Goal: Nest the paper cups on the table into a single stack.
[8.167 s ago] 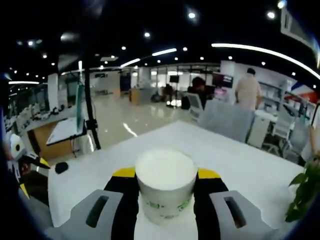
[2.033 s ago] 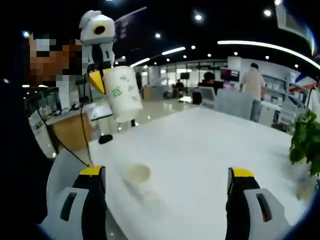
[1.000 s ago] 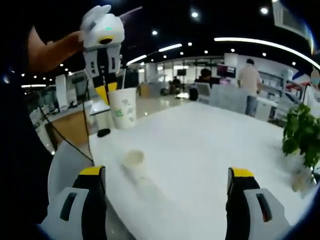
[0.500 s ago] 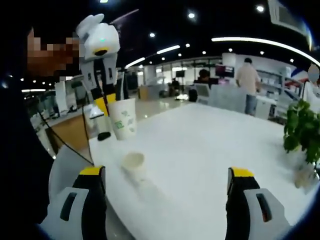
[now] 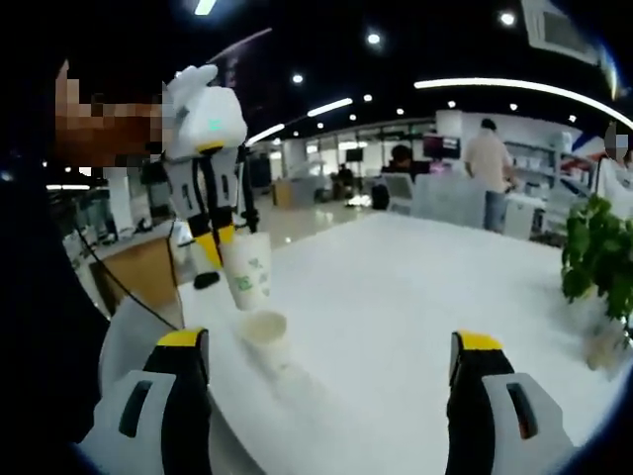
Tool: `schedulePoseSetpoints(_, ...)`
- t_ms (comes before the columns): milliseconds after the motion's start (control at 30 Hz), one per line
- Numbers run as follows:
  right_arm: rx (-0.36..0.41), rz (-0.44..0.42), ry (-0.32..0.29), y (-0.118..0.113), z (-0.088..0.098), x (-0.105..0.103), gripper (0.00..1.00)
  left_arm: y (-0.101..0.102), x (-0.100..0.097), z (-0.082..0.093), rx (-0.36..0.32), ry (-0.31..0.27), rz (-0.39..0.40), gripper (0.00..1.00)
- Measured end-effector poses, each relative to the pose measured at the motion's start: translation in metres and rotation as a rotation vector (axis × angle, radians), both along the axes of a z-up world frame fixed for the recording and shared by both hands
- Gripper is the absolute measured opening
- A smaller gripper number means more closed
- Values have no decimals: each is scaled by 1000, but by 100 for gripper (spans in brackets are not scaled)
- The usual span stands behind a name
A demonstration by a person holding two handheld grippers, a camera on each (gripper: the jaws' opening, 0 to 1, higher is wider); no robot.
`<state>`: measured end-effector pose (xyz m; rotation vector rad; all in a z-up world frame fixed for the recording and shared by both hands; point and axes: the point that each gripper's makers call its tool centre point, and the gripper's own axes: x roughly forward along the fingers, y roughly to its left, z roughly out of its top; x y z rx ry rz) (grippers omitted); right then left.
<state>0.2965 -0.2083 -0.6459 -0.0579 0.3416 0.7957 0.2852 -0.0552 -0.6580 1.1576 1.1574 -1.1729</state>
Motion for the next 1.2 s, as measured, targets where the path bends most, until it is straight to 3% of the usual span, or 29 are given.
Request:
schedulePoseSetpoints(433,35,-8,8,4,2,1,100,-3,-2,-29,9,50,20,0)
schedulePoseSetpoints(800,10,-5,0,5,-2,0,100,-4,-2,-51,23,85,59,0)
schedulePoseSetpoints(1200,-6,22,27,11,-14,-1,100,-5,0,-73,10,66,101,0)
